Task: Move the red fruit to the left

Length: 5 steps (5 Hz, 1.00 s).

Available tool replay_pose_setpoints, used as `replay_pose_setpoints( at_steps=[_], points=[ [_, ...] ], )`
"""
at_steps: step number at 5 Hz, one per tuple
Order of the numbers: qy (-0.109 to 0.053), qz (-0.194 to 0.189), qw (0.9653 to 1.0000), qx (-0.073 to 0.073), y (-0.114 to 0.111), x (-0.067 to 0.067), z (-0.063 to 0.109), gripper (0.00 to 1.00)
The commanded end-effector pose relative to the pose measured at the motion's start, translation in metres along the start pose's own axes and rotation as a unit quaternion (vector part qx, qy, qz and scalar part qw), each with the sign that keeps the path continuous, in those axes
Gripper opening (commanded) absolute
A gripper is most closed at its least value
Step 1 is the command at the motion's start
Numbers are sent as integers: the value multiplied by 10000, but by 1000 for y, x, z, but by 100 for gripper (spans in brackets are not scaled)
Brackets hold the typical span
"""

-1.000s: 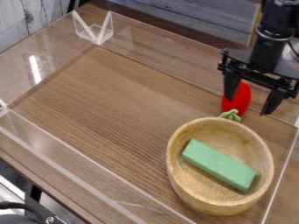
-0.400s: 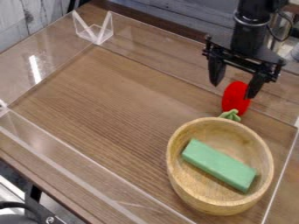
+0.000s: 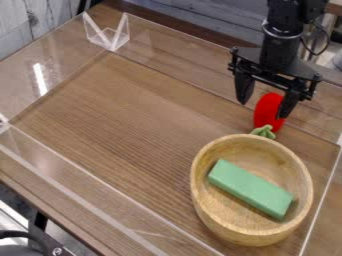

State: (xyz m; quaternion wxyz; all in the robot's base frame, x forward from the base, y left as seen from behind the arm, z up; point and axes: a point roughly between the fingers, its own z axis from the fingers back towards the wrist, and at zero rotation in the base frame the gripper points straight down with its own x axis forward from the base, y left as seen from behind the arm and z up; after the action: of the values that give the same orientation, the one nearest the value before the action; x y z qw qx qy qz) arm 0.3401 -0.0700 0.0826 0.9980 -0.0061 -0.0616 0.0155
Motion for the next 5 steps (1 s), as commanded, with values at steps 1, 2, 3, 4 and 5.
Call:
replay_pose_setpoints(
  at_steps=[1,2,3,4,5],
  points=[
    [-444,215,9988,-68,-3,13,27,0],
    [-476,411,9980,-67,-3,16,33,100],
    [-486,640,9968,-36,-3,16,37,100],
    [-473,483,9977,-92,-6,23,43,100],
    [-372,374,9986,-66,-7,24,42,100]
  ],
)
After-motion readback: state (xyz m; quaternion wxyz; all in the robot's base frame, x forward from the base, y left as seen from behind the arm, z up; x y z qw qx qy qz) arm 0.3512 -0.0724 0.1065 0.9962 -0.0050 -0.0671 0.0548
